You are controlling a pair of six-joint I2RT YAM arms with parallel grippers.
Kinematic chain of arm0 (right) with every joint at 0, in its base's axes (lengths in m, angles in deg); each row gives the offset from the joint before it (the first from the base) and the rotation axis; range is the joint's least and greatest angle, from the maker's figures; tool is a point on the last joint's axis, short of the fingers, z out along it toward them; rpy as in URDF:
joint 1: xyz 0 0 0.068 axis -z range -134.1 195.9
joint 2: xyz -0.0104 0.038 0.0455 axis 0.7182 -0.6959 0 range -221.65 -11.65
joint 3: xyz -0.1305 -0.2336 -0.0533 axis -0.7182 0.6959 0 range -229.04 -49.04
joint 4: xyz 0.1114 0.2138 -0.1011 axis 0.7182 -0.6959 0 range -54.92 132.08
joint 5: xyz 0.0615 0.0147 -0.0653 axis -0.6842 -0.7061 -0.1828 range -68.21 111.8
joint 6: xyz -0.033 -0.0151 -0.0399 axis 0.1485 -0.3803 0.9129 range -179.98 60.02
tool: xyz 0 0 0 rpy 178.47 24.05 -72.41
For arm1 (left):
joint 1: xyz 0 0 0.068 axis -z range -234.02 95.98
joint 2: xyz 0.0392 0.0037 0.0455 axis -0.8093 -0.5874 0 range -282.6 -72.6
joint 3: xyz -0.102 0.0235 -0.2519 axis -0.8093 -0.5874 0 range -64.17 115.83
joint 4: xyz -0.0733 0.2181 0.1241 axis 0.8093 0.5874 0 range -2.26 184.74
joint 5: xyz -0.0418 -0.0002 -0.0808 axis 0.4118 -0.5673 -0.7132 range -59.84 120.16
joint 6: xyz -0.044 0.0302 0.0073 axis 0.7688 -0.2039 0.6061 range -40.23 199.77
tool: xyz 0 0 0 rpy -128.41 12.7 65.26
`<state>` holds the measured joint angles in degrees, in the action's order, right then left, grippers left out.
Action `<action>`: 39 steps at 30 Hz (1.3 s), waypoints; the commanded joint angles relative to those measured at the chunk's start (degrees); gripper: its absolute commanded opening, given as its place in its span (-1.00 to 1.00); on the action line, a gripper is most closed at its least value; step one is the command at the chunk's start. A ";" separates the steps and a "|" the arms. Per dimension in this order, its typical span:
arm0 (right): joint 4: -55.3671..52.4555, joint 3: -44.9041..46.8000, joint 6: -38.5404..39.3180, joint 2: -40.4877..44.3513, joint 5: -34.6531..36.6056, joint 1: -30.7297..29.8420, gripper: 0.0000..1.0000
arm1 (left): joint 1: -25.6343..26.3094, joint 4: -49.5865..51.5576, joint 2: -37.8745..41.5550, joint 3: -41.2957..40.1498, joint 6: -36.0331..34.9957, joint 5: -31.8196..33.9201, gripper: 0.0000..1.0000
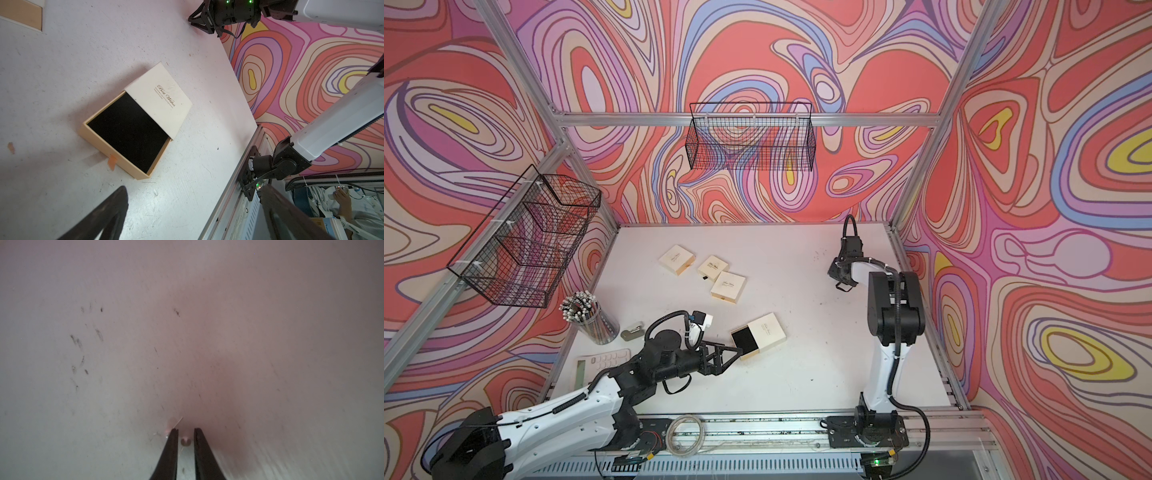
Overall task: Take out the earrings from the drawer-style jewelry box
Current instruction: Place the earring at the center of the board.
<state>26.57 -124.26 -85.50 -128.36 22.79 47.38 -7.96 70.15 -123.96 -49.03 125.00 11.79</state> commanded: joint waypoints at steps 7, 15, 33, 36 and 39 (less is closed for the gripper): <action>-1.34 1.57 0.05 4.63 -0.55 0.33 -0.65 | -0.32 -0.34 0.38 1.21 -0.23 0.75 1.00; -1.48 3.27 -0.21 9.56 -2.44 0.36 -0.60 | -0.29 1.33 0.87 1.34 -0.32 1.64 1.00; 1.41 25.51 -2.86 36.71 -12.62 -14.21 0.16 | -0.29 21.51 9.25 1.55 -3.57 6.51 0.16; 4.88 30.63 -4.65 38.52 -12.33 -18.80 0.33 | -0.31 20.44 6.77 1.64 -3.16 6.42 -0.38; 8.46 34.20 -5.76 37.22 -12.22 -21.51 0.46 | -0.27 18.11 2.91 1.87 -2.38 6.64 -0.72</action>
<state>31.05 -92.52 -89.41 -90.57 10.22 27.29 -7.96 88.34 -118.69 -48.85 122.40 17.38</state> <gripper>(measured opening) 0.723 0.207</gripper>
